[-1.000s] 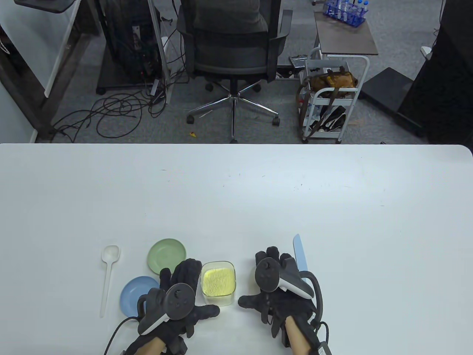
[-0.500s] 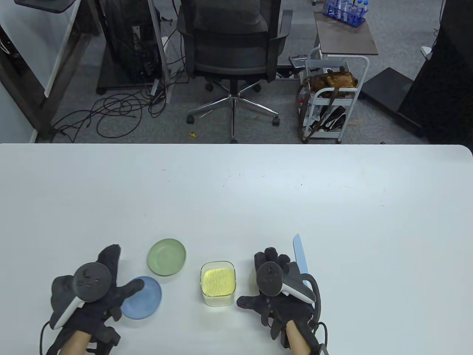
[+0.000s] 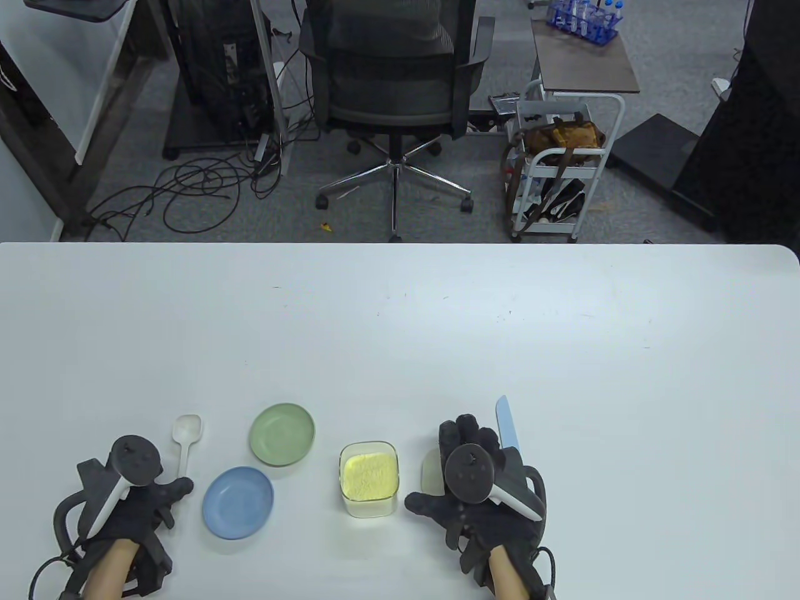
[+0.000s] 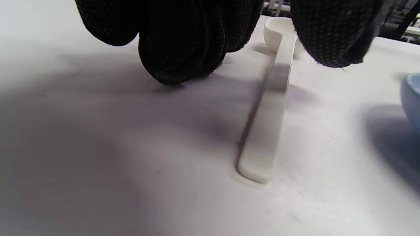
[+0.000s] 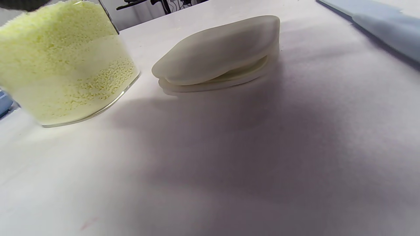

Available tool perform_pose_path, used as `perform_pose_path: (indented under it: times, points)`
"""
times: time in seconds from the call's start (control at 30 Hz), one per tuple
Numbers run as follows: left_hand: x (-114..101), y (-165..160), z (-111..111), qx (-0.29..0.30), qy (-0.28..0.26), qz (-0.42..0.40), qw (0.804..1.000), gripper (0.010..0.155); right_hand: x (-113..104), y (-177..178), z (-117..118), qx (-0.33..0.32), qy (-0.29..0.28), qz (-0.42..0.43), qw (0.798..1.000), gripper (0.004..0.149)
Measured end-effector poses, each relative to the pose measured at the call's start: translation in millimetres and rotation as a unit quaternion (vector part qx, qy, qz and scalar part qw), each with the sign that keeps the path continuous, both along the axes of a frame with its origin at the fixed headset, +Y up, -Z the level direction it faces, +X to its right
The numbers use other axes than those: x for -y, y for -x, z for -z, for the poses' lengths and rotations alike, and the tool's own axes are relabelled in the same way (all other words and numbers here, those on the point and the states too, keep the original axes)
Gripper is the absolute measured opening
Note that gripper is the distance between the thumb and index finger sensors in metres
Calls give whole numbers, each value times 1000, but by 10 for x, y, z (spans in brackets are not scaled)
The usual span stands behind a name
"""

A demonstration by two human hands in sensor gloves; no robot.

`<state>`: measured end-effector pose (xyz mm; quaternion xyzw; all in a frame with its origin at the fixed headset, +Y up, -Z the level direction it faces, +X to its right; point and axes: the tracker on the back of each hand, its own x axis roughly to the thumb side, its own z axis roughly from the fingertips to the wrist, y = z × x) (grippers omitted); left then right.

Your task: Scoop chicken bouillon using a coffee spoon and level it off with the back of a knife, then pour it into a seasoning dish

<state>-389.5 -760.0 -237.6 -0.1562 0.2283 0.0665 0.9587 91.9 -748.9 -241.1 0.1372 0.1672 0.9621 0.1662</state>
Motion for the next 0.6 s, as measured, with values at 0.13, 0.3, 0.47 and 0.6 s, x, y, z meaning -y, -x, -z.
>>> perform_pose_path:
  times: [0.13, 0.3, 0.47, 0.6]
  points:
    - [49, -50, 39, 2, 13, 21, 1000, 67, 3, -29, -8, 4, -1, 5, 1000, 104]
    - [55, -89, 63, -2, -8, 41, 999, 58, 0, -47, -16, 8, -3, 7, 1000, 104]
    - [55, -64, 97, -15, -11, 16, 1000, 50, -4, -52, -29, 9, -9, 7, 1000, 104]
    - [88, 4, 98, -25, -6, -22, 999, 45, 1, -53, -36, 8, -10, 8, 1000, 104]
